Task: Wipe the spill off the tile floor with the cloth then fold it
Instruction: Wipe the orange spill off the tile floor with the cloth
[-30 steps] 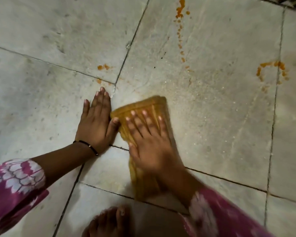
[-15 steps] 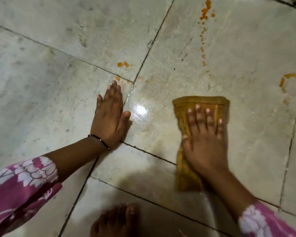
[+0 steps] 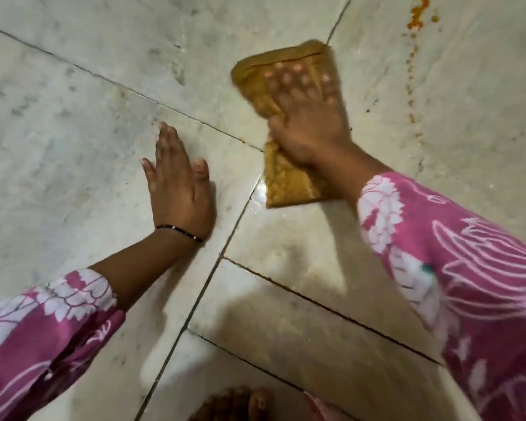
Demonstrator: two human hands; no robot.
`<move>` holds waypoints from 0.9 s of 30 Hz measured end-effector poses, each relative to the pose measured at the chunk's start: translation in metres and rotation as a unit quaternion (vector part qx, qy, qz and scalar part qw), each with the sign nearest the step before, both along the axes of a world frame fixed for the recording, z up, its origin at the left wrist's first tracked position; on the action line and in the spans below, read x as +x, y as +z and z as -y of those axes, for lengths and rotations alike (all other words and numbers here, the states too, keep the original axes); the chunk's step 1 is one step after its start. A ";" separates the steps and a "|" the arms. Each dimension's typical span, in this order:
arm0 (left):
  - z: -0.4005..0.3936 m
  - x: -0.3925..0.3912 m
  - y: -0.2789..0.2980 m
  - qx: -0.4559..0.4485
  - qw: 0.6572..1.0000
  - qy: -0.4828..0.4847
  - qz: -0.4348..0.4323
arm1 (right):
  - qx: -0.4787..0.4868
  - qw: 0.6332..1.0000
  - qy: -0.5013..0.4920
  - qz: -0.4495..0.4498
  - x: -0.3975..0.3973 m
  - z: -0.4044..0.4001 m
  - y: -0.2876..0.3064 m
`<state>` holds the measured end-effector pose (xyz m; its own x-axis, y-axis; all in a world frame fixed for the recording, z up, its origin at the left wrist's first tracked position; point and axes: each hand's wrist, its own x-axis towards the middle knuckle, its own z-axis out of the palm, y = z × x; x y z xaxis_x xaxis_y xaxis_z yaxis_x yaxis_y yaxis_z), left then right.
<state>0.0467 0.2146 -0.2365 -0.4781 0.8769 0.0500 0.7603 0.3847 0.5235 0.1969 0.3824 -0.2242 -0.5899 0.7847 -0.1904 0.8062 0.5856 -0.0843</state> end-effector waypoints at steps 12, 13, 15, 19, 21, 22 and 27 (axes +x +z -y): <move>-0.002 0.004 -0.001 -0.022 1.000 0.002 -0.007 | -0.051 0.999 0.014 -0.012 0.079 0.159 0.006; -0.002 0.004 -0.001 -0.023 1.000 0.001 -0.011 | -0.051 0.997 0.045 -0.025 0.059 0.157 0.003; -0.003 0.004 -0.001 -0.027 0.999 -0.002 -0.018 | -0.038 0.994 0.094 -0.041 0.023 0.136 0.000; -0.003 0.005 0.001 -0.048 0.998 -0.019 -0.032 | -0.021 0.995 0.098 -0.018 -0.014 0.055 0.000; -0.001 0.004 0.003 -0.075 0.993 -0.064 -0.066 | -0.013 0.999 0.019 -0.026 -0.006 0.020 0.003; 0.000 0.004 0.003 -0.090 0.988 -0.091 -0.086 | -0.011 0.999 -0.019 -0.028 0.007 0.011 0.003; 0.000 0.005 -0.001 -0.148 0.969 -0.135 -0.142 | -0.002 0.990 -0.140 -0.007 0.106 0.054 0.011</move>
<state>0.0513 0.2145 -0.2371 -0.2336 0.9640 -0.1268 0.9515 0.2535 0.1743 0.3025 0.3283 -0.2134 -0.3517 0.9174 -0.1860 0.9357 0.3387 -0.0987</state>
